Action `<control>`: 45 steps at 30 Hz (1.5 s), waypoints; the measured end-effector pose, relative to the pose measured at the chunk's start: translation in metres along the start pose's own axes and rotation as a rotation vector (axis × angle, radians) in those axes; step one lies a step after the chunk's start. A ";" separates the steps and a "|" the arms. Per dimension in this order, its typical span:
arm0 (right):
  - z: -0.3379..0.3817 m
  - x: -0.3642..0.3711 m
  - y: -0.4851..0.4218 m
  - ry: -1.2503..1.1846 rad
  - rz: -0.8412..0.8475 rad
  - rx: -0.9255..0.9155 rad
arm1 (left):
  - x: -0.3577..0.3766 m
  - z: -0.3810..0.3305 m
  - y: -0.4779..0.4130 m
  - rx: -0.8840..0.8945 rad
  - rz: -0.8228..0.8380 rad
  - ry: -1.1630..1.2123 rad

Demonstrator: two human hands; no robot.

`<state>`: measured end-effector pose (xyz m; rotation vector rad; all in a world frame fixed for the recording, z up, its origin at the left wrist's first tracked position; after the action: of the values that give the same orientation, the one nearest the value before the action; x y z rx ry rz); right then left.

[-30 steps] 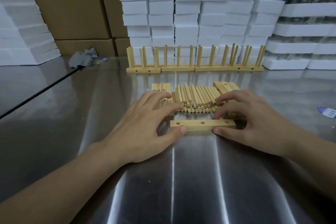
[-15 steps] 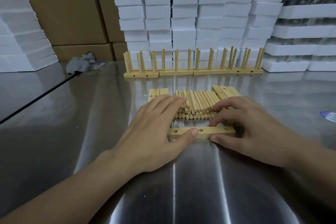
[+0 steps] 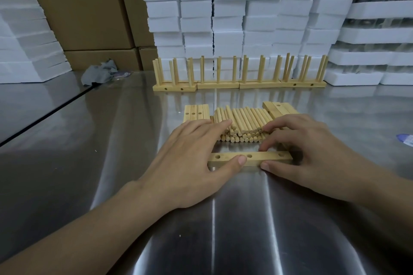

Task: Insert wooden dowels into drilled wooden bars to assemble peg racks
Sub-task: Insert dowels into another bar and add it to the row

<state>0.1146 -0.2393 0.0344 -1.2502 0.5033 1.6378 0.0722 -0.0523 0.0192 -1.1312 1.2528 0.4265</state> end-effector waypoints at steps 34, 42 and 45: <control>-0.005 0.002 -0.002 0.079 0.036 0.031 | -0.018 -0.022 0.000 0.040 0.033 -0.137; 0.008 -0.010 0.000 -0.022 -0.096 -0.042 | -0.049 -0.009 0.012 -0.089 -0.499 0.399; 0.012 -0.019 0.002 -0.124 -0.177 -0.045 | -0.056 0.004 0.018 -0.190 -0.716 0.731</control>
<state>0.1063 -0.2393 0.0559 -1.1821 0.2729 1.5716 0.0424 -0.0240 0.0610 -1.8929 1.3129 -0.4624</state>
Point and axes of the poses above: each hand's wrist, its own y-axis away from the middle knuckle, its own x-axis out of the palm, z = x × y, the point moved 9 cm from there along -y, towards the middle knuckle, and after that the axes turned 14 degrees about x, right-handed, at the moved point
